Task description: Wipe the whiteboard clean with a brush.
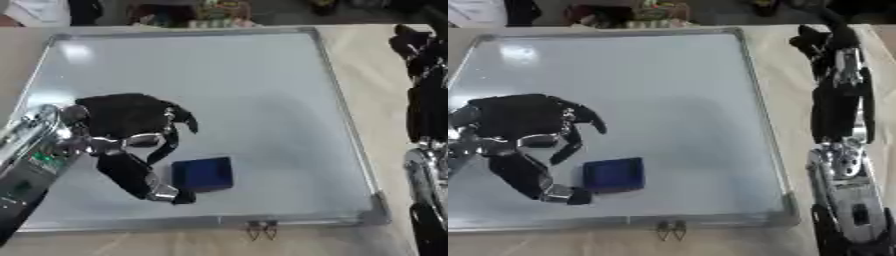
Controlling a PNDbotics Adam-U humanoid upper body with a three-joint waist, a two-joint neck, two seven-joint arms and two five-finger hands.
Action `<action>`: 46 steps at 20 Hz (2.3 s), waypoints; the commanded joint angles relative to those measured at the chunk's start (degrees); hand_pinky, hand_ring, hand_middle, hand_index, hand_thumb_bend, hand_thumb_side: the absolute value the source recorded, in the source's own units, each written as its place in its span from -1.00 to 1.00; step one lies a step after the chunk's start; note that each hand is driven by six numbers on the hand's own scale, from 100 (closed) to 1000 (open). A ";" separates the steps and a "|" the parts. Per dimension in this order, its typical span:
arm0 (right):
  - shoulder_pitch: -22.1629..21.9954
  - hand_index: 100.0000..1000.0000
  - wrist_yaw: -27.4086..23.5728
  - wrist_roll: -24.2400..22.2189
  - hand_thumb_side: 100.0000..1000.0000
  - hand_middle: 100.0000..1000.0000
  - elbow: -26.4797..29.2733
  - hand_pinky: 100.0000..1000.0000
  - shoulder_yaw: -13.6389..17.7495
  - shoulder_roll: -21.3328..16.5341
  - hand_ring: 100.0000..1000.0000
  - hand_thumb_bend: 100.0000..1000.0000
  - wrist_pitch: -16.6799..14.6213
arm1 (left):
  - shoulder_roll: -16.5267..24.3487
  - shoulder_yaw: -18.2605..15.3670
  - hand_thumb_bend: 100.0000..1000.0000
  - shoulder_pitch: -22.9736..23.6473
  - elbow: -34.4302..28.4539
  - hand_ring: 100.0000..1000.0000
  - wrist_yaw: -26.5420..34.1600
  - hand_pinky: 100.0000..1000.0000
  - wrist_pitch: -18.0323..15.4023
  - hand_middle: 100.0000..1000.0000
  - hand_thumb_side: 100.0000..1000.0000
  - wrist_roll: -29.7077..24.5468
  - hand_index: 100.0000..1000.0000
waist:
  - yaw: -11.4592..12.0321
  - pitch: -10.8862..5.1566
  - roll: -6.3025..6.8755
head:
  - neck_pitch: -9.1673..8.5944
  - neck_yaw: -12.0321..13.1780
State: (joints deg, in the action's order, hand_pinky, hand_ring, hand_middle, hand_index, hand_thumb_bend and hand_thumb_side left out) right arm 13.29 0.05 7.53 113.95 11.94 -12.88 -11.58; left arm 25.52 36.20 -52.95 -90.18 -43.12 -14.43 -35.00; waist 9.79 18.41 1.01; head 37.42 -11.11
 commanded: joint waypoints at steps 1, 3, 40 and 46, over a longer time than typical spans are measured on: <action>0.38 0.80 -0.18 -0.25 1.00 0.07 0.64 0.74 0.02 -0.92 0.71 -1.00 -0.14 | -0.75 -0.70 -0.10 -1.21 2.44 0.68 -1.43 0.33 0.27 0.53 0.85 1.79 -0.54 | -0.20 -0.87 0.03 | -0.45 0.34; 0.38 0.80 -0.18 -0.27 1.00 0.07 0.64 0.74 0.01 -0.88 0.71 -1.00 -0.11 | -1.50 -0.85 -0.12 -1.37 4.00 0.65 -2.11 0.31 0.24 0.51 0.81 2.89 -0.56 | -0.24 -0.78 0.04 | -0.55 0.42; 0.19 0.80 -0.35 -0.66 1.00 0.06 0.64 0.75 0.03 -0.45 0.72 -1.00 -0.01 | -7.72 0.96 -0.36 2.60 7.89 0.40 -4.71 0.06 -0.07 0.40 0.19 7.37 -0.57 | -0.42 -0.58 -0.15 | -0.93 0.40; 0.14 0.80 -0.39 -0.80 1.00 0.06 0.64 0.75 0.00 -0.35 0.72 -1.00 0.03 | -8.24 0.86 -0.46 2.89 8.73 0.33 -4.79 -0.01 0.07 0.33 0.10 9.08 -0.59 | -0.33 -0.44 -0.25 | -0.93 0.43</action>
State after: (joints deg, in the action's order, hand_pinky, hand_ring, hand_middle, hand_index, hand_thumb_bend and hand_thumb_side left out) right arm 13.09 -0.09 6.95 113.95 11.92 -12.83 -11.46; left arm 17.03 37.55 -49.73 -81.34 -47.94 -14.39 -26.35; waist 9.47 18.83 0.90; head 37.13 -10.72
